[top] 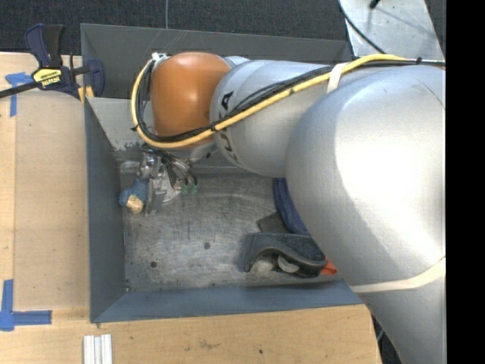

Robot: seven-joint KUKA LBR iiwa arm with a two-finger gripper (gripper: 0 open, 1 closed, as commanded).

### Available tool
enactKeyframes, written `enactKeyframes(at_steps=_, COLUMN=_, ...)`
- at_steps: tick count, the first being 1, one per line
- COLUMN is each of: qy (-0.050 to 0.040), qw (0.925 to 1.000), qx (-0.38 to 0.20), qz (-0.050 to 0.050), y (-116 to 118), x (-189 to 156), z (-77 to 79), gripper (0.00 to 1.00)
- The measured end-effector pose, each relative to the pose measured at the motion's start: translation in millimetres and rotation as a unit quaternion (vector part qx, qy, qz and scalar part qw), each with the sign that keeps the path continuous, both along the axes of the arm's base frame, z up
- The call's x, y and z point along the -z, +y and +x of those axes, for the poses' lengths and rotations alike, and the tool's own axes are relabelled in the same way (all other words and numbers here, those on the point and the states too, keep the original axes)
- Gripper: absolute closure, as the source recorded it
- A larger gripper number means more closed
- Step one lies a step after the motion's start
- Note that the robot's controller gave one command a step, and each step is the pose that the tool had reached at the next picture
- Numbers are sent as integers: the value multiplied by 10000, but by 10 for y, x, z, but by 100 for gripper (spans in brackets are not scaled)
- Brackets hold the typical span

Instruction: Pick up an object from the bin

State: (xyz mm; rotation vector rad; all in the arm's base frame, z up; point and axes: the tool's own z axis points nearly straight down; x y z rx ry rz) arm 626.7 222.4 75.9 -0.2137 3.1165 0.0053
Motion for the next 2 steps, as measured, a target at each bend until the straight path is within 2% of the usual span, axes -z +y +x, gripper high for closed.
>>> enactKeyframes(at_steps=1, qy=22, qw=9893, qx=-1458, qz=-30, y=-357, x=-1785, z=-97, gripper=100)
enactKeyframes(at_steps=2, qy=49, qw=9824, qx=-1868, qz=-28, y=-117, x=-1764, z=-151, gripper=100)
